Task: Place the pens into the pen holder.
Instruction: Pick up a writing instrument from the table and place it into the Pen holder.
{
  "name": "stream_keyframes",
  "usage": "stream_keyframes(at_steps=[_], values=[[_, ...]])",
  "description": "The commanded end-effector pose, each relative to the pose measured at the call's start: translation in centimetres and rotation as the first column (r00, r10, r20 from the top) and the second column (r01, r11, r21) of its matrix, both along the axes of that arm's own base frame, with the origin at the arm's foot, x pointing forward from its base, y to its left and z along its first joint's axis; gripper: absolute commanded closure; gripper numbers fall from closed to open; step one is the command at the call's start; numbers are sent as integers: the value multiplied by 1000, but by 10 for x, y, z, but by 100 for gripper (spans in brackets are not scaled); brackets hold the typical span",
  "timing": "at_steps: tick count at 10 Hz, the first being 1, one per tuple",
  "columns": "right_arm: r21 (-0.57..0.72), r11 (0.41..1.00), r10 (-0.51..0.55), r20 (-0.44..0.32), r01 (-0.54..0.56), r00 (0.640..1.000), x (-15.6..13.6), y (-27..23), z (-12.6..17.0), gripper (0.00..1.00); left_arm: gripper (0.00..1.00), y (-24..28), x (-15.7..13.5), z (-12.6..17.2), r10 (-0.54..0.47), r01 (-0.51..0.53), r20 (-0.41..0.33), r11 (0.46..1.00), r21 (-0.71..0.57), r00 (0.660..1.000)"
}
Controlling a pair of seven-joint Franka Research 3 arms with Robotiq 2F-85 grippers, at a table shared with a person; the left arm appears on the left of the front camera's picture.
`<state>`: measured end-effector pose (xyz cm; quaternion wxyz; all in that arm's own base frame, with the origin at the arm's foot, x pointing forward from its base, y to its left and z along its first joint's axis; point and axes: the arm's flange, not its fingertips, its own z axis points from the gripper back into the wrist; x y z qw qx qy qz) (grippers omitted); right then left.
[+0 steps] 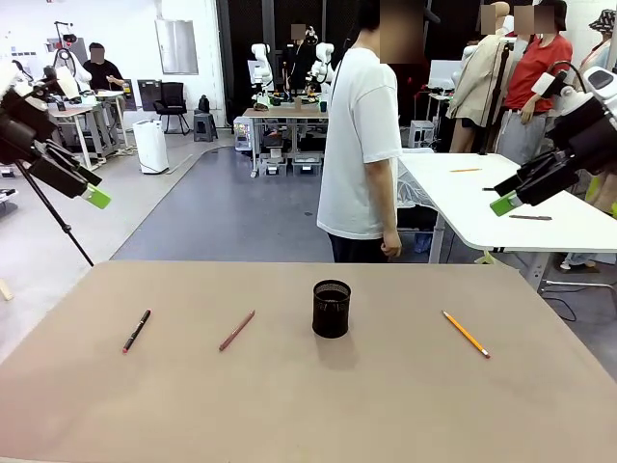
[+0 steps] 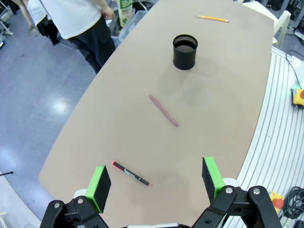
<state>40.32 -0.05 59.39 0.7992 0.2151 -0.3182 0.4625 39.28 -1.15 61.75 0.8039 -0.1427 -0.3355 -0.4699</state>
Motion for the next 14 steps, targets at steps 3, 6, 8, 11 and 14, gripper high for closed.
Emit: stream_keyframes(at_steps=[3, 6, 8, 11, 14], values=[[0, 1000, 3, 5, -3, 1000, -1, -3, 1, 0, 0, 1, 1, 0, -1, 1, 0, 1000, -4, 1000], [0, 1000, 3, 5, -3, 1000, -1, -3, 1, 0, 0, 1, 1, 0, -1, 1, 0, 1000, -4, 1000], [0, 1000, 3, 5, -3, 1000, -1, -3, 1, 0, 0, 1, 1, 0, -1, 1, 0, 1000, -4, 1000], [0, 1000, 3, 5, -3, 1000, -1, -3, 1, 0, 0, 1, 1, 0, -1, 1, 0, 1000, -4, 1000], [0, 1000, 3, 5, -3, 1000, -1, -3, 1, 0, 0, 1, 1, 0, -1, 1, 0, 1000, -4, 1000]])
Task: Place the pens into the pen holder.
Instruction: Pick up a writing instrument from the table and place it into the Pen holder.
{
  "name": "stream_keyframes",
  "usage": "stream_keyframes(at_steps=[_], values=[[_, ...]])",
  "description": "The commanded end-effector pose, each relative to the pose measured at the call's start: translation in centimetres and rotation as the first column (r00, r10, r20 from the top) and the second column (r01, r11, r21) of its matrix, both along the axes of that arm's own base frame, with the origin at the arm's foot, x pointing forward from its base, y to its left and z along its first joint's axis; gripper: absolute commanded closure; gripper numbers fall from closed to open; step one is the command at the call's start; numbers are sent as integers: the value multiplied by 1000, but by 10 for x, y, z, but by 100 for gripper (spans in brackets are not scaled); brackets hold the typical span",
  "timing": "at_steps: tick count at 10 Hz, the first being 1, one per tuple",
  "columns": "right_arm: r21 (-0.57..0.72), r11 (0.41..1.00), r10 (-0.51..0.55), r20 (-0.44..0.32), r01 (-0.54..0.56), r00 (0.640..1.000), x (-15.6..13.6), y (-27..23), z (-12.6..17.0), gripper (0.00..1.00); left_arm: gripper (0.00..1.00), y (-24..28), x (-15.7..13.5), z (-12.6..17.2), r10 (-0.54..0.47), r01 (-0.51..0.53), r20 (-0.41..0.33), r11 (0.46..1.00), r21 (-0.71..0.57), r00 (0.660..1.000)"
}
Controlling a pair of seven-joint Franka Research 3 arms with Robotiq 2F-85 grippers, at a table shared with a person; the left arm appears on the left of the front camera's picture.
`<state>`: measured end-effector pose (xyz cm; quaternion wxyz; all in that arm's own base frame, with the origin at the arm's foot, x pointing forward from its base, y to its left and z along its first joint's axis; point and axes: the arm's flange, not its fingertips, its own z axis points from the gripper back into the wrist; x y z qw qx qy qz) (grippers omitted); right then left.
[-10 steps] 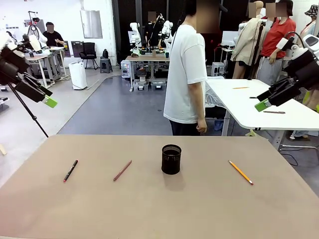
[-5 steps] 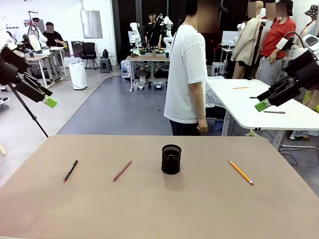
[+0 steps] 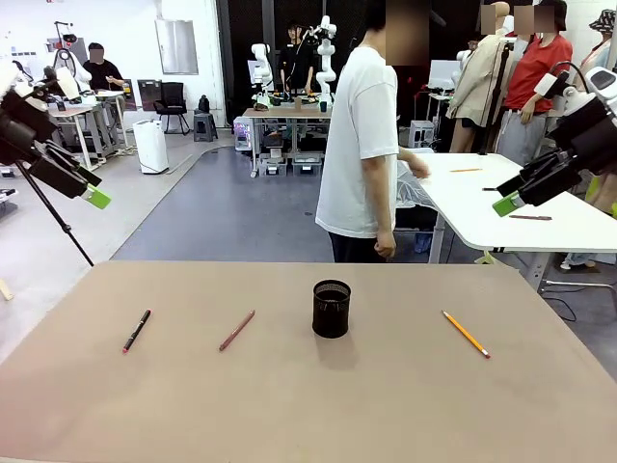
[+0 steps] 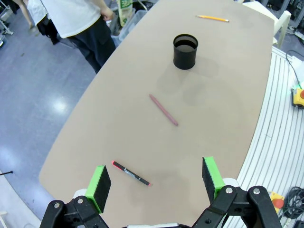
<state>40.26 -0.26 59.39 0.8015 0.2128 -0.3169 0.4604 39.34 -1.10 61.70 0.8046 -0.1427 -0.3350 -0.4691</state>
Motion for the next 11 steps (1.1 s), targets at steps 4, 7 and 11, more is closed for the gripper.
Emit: stream_keyframes(at_steps=[4, 7, 11], values=[[4, 1000, 9, 7, -9, 1000, 0, -1, 1, 0, 0, 1, 1, 1, -2, 2, 1, 1000, -5, 1000], [-101, 975, -208, -97, 199, 973, 17, 14, -8, 0, 0, 1, 1, 1, -2, 2, 1, 1000, -5, 1000], [-407, 854, -411, -148, 323, 899, 57, 23, -50, 0, 0, 1, 1, 1, -2, 2, 1, 1000, -5, 1000]])
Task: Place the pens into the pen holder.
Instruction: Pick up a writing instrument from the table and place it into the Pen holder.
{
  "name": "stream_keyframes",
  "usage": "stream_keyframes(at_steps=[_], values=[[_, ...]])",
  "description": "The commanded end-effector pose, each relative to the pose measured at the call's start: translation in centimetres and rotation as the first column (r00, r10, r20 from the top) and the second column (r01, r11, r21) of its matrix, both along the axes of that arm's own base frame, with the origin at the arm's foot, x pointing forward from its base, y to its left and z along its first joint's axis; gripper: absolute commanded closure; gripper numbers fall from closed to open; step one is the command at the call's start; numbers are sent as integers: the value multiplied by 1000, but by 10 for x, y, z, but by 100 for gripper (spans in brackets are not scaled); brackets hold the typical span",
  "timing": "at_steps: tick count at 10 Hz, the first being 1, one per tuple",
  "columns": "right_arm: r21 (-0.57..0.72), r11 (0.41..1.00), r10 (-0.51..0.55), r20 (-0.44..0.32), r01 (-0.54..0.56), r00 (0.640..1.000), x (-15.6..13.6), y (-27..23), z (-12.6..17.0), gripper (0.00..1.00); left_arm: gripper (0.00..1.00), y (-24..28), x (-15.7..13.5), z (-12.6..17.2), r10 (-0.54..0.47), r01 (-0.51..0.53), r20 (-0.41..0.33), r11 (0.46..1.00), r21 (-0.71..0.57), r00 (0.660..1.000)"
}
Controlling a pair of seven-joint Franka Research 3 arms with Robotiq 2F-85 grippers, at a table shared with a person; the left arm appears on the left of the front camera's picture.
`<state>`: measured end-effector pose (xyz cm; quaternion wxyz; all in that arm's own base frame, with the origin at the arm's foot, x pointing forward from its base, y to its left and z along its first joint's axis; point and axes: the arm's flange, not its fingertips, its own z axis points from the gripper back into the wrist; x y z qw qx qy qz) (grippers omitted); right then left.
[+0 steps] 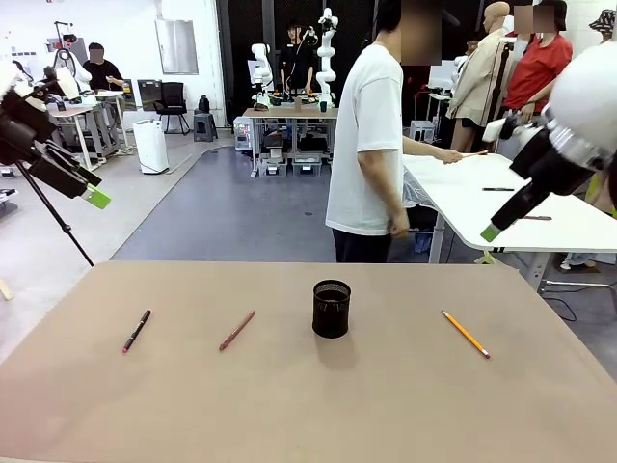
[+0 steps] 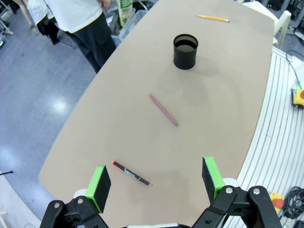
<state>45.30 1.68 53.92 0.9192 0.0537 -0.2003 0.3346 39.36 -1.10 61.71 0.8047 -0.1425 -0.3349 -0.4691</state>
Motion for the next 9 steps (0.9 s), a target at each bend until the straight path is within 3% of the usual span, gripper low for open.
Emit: stream_keyframes(at_steps=[1, 3, 9], values=[[-71, 996, -59, -100, 52, 993, 13, -1, -6, 0, 0, 1, 1, 1, -3, 3, 1, 1000, -5, 1000], [-103, 989, -116, -133, 102, 984, 21, -12, -26, 0, 0, 1, 1, 1, -3, 3, 1, 1000, -5, 1000], [-86, 994, -76, -122, 66, 990, 15, -11, -38, 0, 0, 1, 1, 1, -3, 3, 1, 1000, -5, 1000]])
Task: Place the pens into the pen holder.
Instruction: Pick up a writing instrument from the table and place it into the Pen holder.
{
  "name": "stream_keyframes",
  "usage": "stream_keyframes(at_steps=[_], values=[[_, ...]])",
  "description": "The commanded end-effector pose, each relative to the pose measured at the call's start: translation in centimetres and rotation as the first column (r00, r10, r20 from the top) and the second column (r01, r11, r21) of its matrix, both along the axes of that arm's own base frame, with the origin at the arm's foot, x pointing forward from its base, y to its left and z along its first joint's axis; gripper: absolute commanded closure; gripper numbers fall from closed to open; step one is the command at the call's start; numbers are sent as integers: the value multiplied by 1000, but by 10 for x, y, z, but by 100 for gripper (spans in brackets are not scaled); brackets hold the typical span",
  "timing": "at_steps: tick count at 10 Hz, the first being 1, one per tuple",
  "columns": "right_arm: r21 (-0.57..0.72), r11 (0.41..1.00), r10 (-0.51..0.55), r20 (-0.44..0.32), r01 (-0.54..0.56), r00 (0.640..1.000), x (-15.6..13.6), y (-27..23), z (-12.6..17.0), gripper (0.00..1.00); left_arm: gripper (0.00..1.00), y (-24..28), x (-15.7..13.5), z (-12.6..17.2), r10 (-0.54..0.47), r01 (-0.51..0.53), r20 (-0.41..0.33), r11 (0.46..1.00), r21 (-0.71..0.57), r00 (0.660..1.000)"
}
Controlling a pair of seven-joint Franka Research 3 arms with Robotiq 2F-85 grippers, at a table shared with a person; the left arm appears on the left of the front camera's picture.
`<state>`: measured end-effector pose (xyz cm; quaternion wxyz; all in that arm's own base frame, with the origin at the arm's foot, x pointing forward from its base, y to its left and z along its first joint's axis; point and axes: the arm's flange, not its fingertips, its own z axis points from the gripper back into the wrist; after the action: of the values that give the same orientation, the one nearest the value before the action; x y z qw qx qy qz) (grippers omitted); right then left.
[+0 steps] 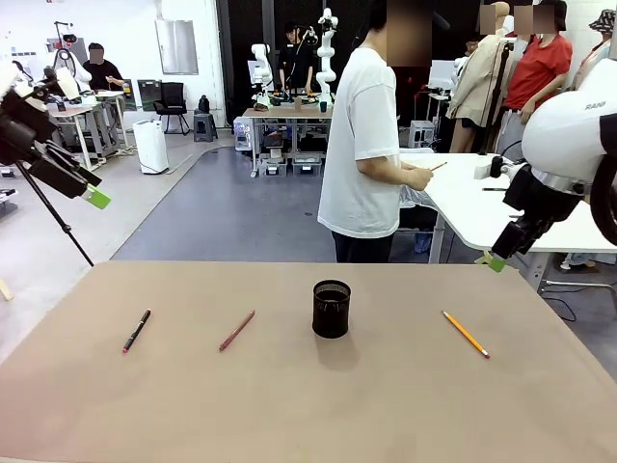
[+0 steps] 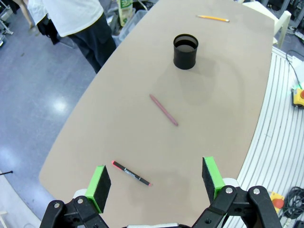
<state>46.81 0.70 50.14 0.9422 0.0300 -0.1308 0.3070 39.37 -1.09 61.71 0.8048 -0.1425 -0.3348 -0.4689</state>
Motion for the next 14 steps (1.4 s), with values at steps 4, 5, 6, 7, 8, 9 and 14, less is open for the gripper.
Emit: stream_keyframes(at_steps=[4, 5, 6, 7, 8, 9, 14], values=[[6, 999, -42, -152, 44, 987, 93, 3, -57, 0, 0, 1, 0, 1, -3, 3, 1, 1000, -5, 1000], [4, 998, -64, -175, 65, 983, 101, 1, -75, 0, 0, 1, 0, 1, -3, 3, 1, 1000, -5, 1000], [14, 998, -65, -184, 68, 981, 112, 0, -93, 0, 0, 1, 0, 1, -3, 3, 1, 1000, -5, 1000], [22, 997, -62, -195, 67, 979, 117, 2, -109, 0, 0, 1, 0, 1, -3, 3, 1, 1000, -5, 1000], [10, 998, -66, -203, 69, 977, 120, 4, -124, 0, 0, 1, 0, 1, -3, 3, 1, 1000, -5, 1000], [3, 997, -73, -212, 75, 974, 118, 9, -138, 0, 0, 1, 0, 1, -3, 3, 1, 1000, -5, 1000], [-1, 992, -122, -227, 125, 966, 131, 24, -180, 0, 0, 1, 0, 1, -3, 3, 1, 1000, -5, 1000]])
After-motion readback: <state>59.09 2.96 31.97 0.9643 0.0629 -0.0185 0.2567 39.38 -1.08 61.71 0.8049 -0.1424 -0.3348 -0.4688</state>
